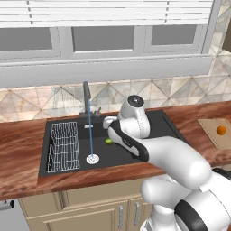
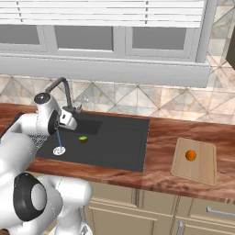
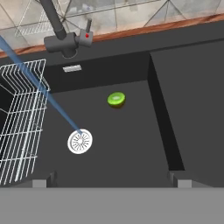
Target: Pick the kiwi, tangerine from the sink and place them on the cutting board to airdry. Then turn off the sink faucet.
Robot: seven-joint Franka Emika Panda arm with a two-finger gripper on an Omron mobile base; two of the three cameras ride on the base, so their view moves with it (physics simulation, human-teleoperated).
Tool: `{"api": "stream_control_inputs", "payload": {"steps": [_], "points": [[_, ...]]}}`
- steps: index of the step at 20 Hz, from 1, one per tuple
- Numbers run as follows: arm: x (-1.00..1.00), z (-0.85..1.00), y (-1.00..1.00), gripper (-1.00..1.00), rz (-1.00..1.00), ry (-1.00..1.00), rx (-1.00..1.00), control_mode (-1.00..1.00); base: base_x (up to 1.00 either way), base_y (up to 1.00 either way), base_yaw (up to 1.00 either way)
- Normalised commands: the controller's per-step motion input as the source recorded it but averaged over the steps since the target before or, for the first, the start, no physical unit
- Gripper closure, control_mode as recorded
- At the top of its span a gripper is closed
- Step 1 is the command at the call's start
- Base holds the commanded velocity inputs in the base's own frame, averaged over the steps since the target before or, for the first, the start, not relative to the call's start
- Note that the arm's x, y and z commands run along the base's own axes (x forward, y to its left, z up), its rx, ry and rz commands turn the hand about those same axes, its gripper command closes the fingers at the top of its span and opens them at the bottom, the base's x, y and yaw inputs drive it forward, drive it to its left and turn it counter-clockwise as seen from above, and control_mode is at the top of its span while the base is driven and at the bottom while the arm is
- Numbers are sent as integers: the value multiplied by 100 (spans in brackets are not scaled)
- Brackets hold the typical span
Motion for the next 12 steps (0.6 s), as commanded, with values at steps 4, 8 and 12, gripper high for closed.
{"api": "stream_control_inputs", "payload": {"steps": [4,8,12], "points": [[16,-15,0,-100,0,0,0,-100,0,0,0],[23,-12,0,-100,0,2,0,-100,0,0,0],[26,-8,3,-100,0,5,0,-100,0,0,0]]}}
